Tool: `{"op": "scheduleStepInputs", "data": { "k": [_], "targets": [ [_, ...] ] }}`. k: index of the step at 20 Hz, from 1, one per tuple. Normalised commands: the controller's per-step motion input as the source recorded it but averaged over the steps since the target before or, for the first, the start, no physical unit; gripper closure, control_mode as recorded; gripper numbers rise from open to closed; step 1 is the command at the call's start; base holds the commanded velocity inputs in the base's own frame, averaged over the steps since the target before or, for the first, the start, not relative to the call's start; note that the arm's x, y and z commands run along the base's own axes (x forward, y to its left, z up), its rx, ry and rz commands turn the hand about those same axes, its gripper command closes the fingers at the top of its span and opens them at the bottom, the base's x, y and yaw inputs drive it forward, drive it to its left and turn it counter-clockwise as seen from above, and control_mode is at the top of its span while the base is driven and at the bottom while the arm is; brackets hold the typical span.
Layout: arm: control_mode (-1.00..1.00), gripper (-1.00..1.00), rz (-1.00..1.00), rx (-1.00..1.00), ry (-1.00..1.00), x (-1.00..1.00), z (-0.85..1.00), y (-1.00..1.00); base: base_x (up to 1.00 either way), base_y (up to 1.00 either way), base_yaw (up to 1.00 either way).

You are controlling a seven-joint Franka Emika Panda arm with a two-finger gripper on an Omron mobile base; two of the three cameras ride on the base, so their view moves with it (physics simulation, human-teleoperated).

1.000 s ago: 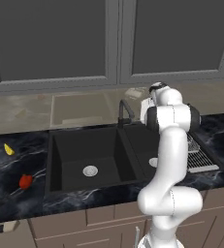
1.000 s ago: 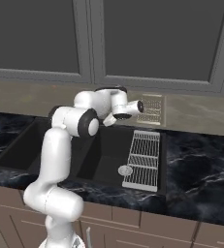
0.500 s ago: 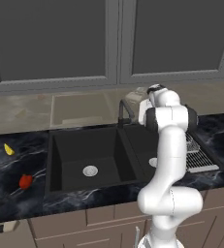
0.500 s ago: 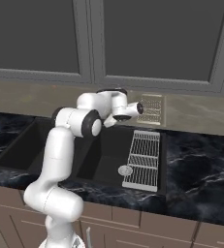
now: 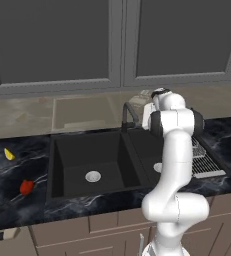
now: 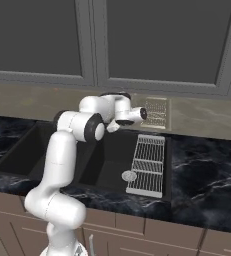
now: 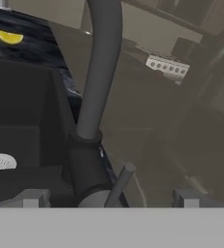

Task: Turn on the sink faucet. Then move the bell pepper from the counter to the sink. Turn off the sink. Move the vegetable from the sink to the pot next to the stove. Finally move the pot to the rear left burner.

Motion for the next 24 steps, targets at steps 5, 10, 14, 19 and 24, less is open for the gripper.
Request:
{"op": "scheduleStepInputs", "data": {
  "k": [5,10,14,19,24],
  "targets": [
    [-1.00,-1.00,0.00,0.00,0.00,0.09,-0.05,0.11,0.00,0.00,0.00],
    [-1.00,-1.00,0.00,0.00,0.00,0.07,-0.04,0.11,0.00,0.00,0.00],
    [-1.00,-1.00,0.03,0.00,0.00,0.00,-0.01,0.19,0.00,0.00,0.00],
    [-1.00,-1.00,0.05,0.00,0.00,0.00,0.00,0.24,0.00,0.00,0.00],
    [-1.00,-1.00,0.05,0.00,0.00,0.00,-0.02,0.21,0.00,0.00,0.00]
  ]
}}
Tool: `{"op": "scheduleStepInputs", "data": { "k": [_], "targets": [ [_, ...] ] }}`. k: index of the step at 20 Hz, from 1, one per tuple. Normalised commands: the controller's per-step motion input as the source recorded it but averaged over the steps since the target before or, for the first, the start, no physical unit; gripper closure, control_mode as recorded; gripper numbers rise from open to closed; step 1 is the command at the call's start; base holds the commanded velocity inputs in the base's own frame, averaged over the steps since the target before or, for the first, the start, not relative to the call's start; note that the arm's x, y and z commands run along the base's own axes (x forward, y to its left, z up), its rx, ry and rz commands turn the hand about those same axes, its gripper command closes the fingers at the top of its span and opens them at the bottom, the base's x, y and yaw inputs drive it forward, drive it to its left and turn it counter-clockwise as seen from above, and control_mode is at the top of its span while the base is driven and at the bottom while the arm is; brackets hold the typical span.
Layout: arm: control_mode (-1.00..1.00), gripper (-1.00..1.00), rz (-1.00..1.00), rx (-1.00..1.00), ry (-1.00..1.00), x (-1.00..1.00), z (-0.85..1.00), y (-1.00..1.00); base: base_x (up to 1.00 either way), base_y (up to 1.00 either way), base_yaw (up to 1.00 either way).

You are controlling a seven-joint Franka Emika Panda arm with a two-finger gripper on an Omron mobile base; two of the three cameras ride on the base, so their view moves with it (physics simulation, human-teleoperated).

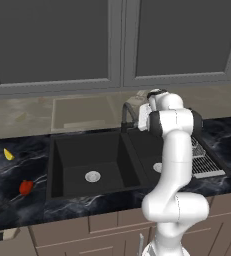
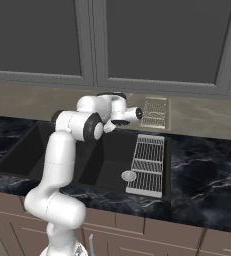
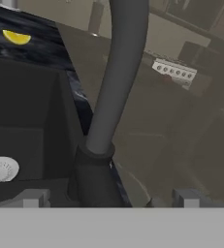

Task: Turn on the sink faucet. Then move the bell pepper from the counter to the sink. Turn off the sink. Move the vegetable from the sink to the pot next to the stove. Finally move the pot to the rear left burner.

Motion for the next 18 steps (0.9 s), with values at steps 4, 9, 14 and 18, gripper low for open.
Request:
{"op": "scheduleStepInputs", "data": {
  "k": [4,9,14,18],
  "targets": [
    [-1.00,-1.00,0.05,0.00,0.00,0.00,-0.05,0.14,0.00,0.00,0.00],
    [-1.00,-1.00,0.04,0.00,0.00,0.00,-0.02,0.15,0.00,0.00,0.00],
    [-1.00,1.00,0.02,0.00,0.00,0.00,0.00,0.22,0.00,0.00,0.00],
    [-1.00,1.00,0.00,0.00,0.00,0.03,0.00,0.23,0.00,0.00,0.00]
  ]
}}
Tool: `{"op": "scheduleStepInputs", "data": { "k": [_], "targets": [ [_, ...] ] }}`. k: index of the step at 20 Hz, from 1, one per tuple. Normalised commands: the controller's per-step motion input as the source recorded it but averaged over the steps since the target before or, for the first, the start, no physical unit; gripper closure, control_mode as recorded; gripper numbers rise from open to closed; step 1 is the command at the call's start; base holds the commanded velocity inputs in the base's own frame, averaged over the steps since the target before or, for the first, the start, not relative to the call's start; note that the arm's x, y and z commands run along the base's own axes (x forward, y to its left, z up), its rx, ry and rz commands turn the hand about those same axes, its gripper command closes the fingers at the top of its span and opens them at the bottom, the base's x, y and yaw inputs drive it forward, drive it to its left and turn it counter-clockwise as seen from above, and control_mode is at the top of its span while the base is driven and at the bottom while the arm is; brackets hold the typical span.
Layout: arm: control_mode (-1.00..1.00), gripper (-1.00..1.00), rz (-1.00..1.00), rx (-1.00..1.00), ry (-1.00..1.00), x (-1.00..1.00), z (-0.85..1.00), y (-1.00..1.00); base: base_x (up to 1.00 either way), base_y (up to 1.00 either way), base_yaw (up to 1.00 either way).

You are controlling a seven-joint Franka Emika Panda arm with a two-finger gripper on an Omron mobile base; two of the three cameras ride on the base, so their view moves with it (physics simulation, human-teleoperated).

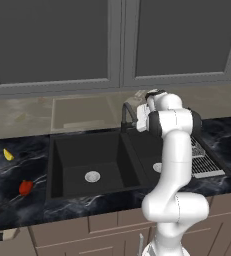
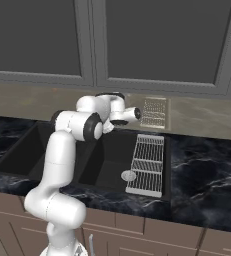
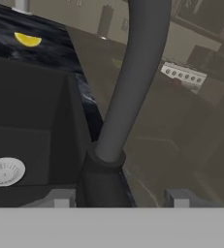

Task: Turn on the sink faucet. Then move the bell pepper from the counter to the sink. Turn off the sink. Move the vegetable from the sink to the pot next to the stove. Finally move the pot to the rear left burner.

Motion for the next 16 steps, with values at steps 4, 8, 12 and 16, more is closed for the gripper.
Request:
{"op": "scheduleStepInputs", "data": {
  "k": [4,8,12,16],
  "targets": [
    [-1.00,1.00,0.00,0.00,0.00,0.02,0.00,0.08,0.00,0.00,0.00],
    [-1.00,1.00,0.00,0.00,0.01,0.00,-0.05,0.00,0.00,0.00,0.00],
    [-1.00,1.00,0.00,0.00,0.00,0.02,-0.17,0.00,0.00,0.00,0.00],
    [-1.00,1.00,-0.01,0.00,-0.02,0.01,-0.10,-0.13,0.00,0.00,0.00]
  ]
}}
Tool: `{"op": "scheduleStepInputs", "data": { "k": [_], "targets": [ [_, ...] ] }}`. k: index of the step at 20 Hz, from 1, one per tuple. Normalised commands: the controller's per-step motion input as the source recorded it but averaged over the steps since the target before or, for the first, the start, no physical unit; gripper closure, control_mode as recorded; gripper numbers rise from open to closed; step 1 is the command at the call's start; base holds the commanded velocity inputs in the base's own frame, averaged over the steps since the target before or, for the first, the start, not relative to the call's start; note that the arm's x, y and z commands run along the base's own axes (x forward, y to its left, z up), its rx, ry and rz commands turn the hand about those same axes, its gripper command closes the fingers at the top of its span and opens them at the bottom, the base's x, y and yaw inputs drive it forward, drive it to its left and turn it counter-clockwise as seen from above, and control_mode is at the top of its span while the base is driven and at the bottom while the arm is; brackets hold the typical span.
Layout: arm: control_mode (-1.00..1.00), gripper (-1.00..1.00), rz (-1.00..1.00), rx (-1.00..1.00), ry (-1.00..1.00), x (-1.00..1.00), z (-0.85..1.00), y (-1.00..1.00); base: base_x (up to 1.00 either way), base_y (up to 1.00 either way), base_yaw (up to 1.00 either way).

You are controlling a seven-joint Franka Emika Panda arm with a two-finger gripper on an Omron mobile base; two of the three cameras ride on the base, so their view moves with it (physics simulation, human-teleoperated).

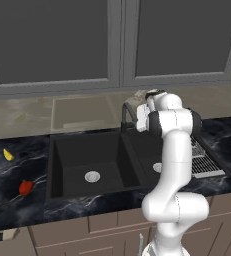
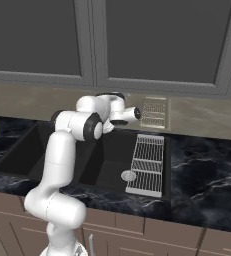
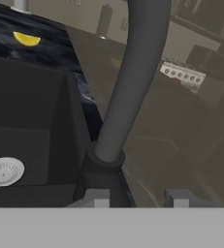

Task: Turn on the sink faucet. Then move the bell pepper from the counter to the sink. Turn off the sink. Move the vegetable from the sink to the pot next to the stove. Finally move the pot to the rear left burner.

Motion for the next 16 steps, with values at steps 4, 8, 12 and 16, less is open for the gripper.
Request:
{"op": "scheduleStepInputs", "data": {
  "k": [4,8,12,16],
  "targets": [
    [-1.00,1.00,-0.12,0.02,-0.07,0.00,-0.09,-0.40,0.00,0.00,0.00],
    [-1.00,1.00,-0.18,0.04,-0.07,-0.01,-0.07,-0.40,0.00,0.00,0.00],
    [-1.00,1.00,-0.19,0.03,-0.04,0.00,-0.05,-0.31,0.00,0.00,0.00],
    [-1.00,1.00,-0.18,0.02,0.00,0.01,-0.04,-0.27,0.00,0.00,0.00]
  ]
}}
